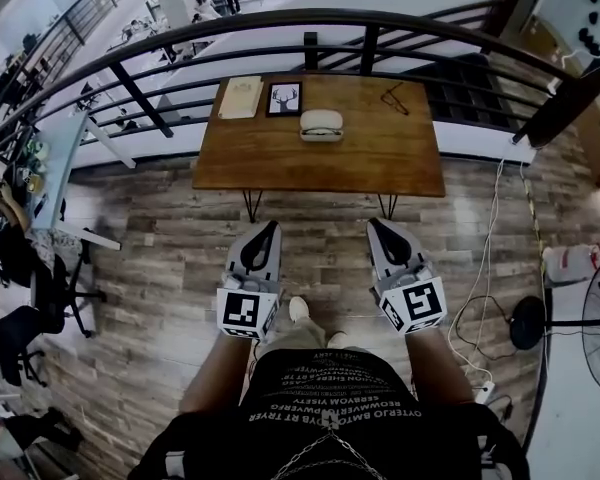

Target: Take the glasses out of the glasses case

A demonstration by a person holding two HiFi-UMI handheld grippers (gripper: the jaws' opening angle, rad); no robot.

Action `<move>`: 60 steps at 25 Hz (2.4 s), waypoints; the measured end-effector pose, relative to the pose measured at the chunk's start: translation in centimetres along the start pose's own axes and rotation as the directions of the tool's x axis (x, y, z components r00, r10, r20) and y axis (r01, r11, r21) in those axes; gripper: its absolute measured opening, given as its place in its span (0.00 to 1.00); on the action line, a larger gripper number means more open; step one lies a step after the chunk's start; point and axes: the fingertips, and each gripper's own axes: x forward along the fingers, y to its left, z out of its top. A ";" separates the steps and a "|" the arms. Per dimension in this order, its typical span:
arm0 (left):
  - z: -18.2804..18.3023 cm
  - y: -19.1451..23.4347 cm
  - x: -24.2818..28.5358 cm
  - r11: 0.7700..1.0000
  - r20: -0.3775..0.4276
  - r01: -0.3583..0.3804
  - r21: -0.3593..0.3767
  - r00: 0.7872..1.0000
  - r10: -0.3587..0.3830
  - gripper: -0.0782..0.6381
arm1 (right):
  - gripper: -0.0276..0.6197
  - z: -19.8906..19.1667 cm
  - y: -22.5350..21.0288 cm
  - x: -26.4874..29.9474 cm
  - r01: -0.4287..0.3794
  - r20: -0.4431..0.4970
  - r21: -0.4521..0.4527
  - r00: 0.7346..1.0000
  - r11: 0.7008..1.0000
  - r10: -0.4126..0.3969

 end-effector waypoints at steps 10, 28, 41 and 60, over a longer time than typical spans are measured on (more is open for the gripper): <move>-0.1 3.0 3.3 1.000 -0.004 0.002 -0.016 1.000 -0.003 0.15 | 0.06 0.2 -1.4 3.8 0.011 -0.012 0.010 1.000 1.000 -0.011; -1.3 8.2 9.0 0.998 -0.007 0.045 -0.039 0.999 -0.046 0.15 | 0.06 -0.2 -2.7 10.9 0.048 -0.035 0.006 0.998 0.999 -0.047; -2.7 11.6 9.9 0.993 -0.002 0.110 -0.046 0.994 -0.110 0.15 | 0.06 -0.4 -0.9 13.6 0.108 -0.044 -0.011 0.993 0.994 -0.108; -1.9 13.6 12.4 0.997 0.006 0.058 -0.042 0.998 -0.058 0.15 | 0.06 0.7 -5.0 15.5 0.132 -0.025 -0.056 0.991 0.990 -0.134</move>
